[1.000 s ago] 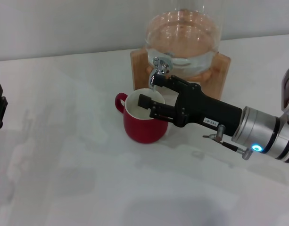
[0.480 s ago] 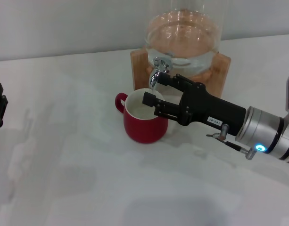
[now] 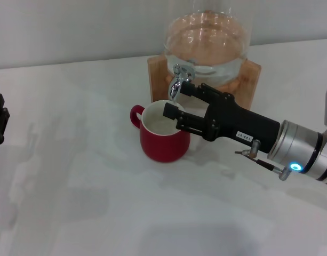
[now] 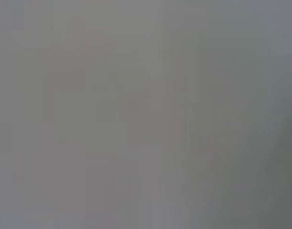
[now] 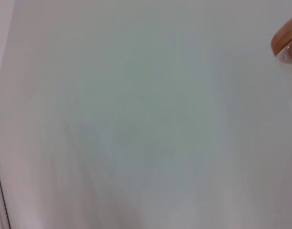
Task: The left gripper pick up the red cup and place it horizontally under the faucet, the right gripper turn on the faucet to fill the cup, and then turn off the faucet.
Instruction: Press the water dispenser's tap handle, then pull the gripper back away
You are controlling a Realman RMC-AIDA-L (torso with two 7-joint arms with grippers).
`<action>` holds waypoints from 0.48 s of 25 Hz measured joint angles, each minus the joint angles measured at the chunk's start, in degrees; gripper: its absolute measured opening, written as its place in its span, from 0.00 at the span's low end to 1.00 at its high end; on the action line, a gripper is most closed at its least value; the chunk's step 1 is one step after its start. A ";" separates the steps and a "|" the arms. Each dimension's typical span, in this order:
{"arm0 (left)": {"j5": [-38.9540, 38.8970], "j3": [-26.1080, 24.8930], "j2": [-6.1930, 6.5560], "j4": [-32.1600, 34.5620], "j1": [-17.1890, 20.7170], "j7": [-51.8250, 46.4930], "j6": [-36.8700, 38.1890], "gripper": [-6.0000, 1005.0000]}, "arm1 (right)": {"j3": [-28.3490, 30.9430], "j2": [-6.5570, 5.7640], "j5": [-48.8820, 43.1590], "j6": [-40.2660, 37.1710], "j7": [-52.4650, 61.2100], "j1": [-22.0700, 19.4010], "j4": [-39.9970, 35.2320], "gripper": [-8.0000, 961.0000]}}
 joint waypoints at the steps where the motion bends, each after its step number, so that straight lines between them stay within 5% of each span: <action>1: 0.00 0.00 0.00 0.00 0.00 0.00 -0.09 0.67 | 0.12 0.00 0.00 -0.03 -0.01 0.00 0.01 0.87; 12: 0.00 0.00 0.06 0.00 -0.07 0.01 -0.36 0.67 | 0.83 0.00 0.00 0.01 -0.10 -0.16 0.08 0.87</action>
